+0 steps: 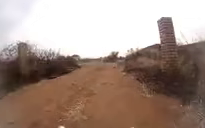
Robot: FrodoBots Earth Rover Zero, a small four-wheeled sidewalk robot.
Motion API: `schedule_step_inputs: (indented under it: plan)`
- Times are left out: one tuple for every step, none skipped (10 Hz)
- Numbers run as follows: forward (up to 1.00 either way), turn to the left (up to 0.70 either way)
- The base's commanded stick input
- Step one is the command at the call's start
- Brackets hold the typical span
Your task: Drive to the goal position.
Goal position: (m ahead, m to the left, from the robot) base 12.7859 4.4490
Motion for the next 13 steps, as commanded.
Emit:
schedule_step_inputs:
  plan:
    - [0.5,-0.43]
    - [0.5,-0.5]
    - [0.5,-0.37]
    - [0.5,-0.06]
    - [0.5,0.0]
    - [0.5,0.0]
    - [0.5,0.0]
    - [0.5,0.0]
    - [0.5,0.0]
    - [0.5,0.0]
    - [0.5,0.0]
    - [0.5,0.0]
    - [0.5,0.0]
